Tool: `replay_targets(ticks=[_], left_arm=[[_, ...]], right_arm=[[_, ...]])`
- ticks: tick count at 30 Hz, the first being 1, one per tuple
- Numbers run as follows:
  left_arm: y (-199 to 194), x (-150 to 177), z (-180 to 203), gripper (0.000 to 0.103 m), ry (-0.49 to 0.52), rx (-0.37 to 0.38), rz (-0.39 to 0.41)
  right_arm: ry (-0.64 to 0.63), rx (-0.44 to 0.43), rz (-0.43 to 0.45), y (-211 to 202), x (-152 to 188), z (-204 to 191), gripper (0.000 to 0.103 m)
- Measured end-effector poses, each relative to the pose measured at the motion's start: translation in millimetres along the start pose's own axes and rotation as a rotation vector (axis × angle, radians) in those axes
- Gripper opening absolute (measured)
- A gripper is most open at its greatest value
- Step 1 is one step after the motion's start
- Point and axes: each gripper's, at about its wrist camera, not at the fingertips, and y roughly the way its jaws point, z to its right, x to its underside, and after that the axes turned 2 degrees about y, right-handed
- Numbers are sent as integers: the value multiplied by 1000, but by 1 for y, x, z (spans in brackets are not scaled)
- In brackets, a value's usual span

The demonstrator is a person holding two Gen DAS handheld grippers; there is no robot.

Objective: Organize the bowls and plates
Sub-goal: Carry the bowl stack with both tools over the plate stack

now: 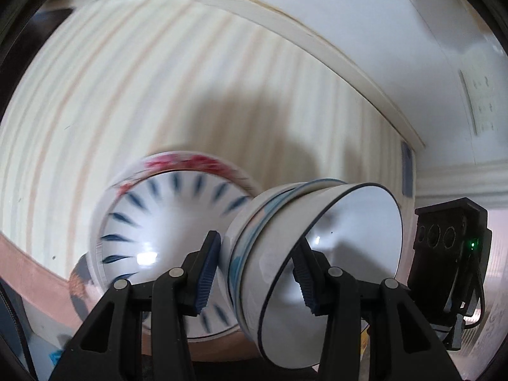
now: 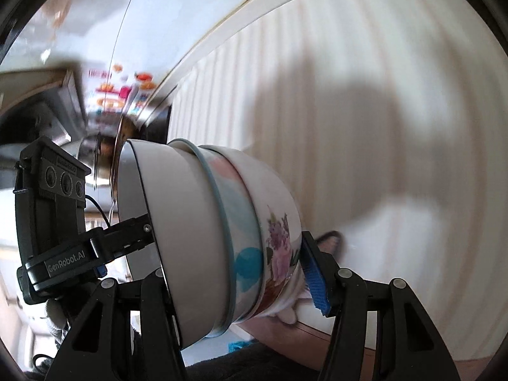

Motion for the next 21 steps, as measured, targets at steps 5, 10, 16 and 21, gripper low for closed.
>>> replay_targets(ticks=[5,10,16,21], left_arm=[[-6,4,-38,42,-84,-1,16],[-4,7,-63,42,-144,3,19],[3,7,-78,42,-181,12,13],[4,9,-84,43,-172,9,12]], right_arm=[[-59,5,-69,39,-3,-25,60],[-90,20,-117,71,-3,-41,60],[-96,41,-145,91,-4,-44,60],[-94,56,-139,99,-8,-46,60]])
